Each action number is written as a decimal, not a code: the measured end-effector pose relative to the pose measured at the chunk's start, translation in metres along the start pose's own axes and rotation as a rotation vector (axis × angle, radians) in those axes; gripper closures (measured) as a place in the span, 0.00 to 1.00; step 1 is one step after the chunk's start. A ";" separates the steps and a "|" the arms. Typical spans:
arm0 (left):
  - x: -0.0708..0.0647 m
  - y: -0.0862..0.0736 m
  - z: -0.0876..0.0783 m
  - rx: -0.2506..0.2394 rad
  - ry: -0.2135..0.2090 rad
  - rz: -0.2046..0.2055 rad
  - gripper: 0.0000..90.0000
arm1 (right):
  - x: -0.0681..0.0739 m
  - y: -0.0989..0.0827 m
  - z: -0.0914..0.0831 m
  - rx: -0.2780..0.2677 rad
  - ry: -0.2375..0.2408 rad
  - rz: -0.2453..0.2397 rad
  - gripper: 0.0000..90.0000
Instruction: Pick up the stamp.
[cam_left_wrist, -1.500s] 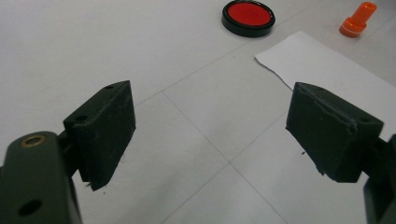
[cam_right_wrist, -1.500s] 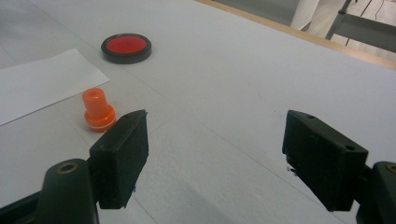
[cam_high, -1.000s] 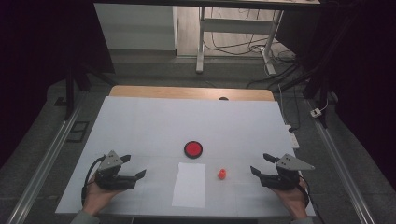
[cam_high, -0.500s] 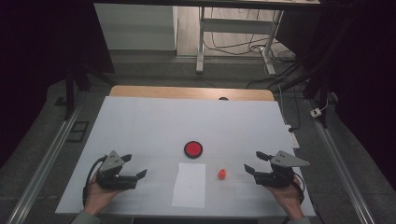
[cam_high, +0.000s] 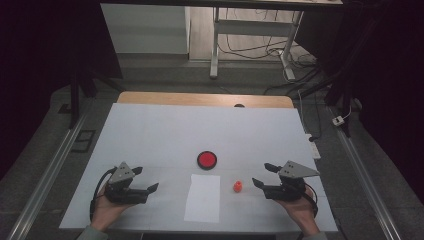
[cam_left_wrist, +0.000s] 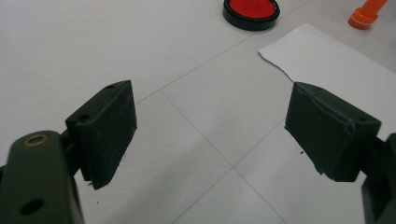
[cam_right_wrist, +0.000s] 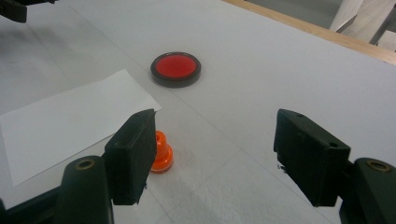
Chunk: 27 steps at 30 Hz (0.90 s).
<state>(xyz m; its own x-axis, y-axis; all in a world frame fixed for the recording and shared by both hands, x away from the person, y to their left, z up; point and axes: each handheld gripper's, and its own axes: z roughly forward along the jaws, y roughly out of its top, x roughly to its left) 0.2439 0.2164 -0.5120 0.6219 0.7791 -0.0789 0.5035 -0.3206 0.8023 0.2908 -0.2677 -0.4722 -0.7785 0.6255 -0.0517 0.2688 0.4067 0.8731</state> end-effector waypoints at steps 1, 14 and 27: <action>0.000 0.000 0.000 0.002 -0.001 0.001 0.19 | 0.001 0.002 0.002 0.004 0.001 -0.002 0.33; 0.002 0.001 0.006 0.010 -0.014 0.005 0.19 | 0.016 0.026 0.022 0.021 0.038 -0.011 0.34; 0.000 0.000 0.006 0.018 0.001 0.010 0.19 | 0.025 0.016 0.038 0.073 0.079 -0.030 0.35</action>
<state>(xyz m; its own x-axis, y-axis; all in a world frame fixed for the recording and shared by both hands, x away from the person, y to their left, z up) 0.2474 0.2129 -0.5154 0.6261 0.7766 -0.0699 0.5077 -0.3380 0.7924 0.2973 -0.2205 -0.4781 -0.8283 0.5591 -0.0364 0.2832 0.4738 0.8338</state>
